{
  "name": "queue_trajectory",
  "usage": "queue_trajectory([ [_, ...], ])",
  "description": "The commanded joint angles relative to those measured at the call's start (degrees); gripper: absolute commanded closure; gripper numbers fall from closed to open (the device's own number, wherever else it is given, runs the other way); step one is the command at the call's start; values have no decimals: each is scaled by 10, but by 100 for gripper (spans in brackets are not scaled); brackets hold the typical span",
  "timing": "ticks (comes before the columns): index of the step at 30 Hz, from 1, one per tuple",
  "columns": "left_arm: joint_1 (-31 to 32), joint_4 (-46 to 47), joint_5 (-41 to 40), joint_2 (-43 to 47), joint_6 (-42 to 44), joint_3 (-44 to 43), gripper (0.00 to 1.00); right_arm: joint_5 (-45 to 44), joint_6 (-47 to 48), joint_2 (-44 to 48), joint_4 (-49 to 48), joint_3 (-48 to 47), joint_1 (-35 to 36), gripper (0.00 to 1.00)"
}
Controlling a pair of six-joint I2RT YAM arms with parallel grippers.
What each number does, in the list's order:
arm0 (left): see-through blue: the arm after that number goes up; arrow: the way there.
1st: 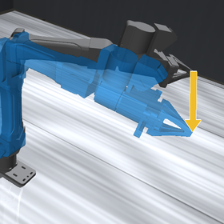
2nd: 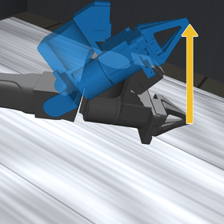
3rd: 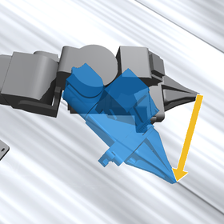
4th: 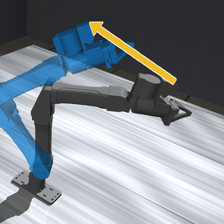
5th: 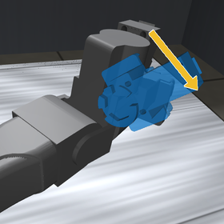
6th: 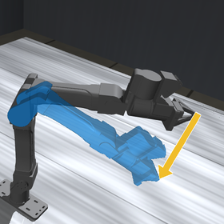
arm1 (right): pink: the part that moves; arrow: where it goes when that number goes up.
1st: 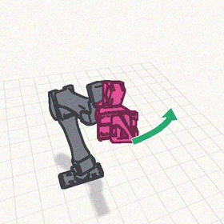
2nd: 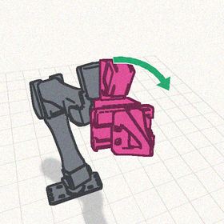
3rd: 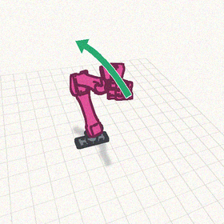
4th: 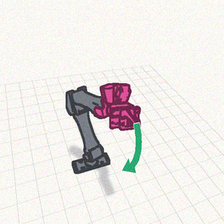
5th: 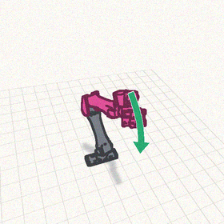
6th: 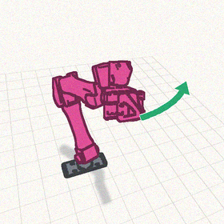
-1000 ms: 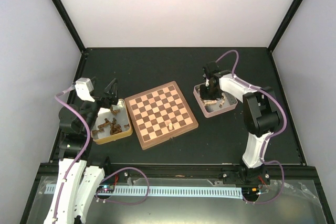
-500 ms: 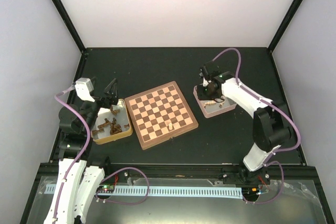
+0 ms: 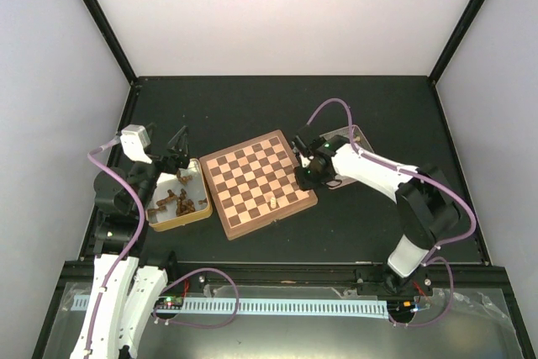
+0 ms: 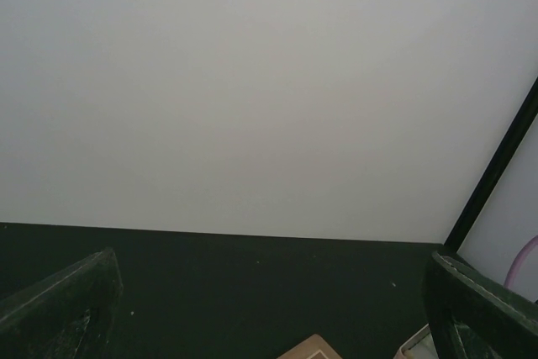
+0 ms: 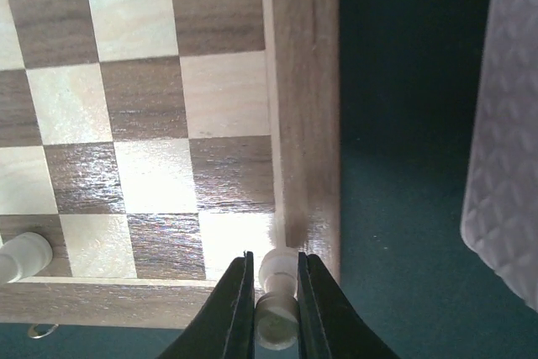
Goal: Set up the chess pieces on the board
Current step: Place the chess piece on the chessboard.
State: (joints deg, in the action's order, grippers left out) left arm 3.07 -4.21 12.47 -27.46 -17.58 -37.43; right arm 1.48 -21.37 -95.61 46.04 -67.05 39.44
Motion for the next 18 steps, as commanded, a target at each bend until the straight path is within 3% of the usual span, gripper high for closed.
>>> queue_trajectory([
  [1,-4,10,11,5,5,-17,1,-6,-7,-21,-2,-9,17,90],
  [18,-4,9,9,8,5,-17,1,11,-3,-49,-7,-19,31,83],
])
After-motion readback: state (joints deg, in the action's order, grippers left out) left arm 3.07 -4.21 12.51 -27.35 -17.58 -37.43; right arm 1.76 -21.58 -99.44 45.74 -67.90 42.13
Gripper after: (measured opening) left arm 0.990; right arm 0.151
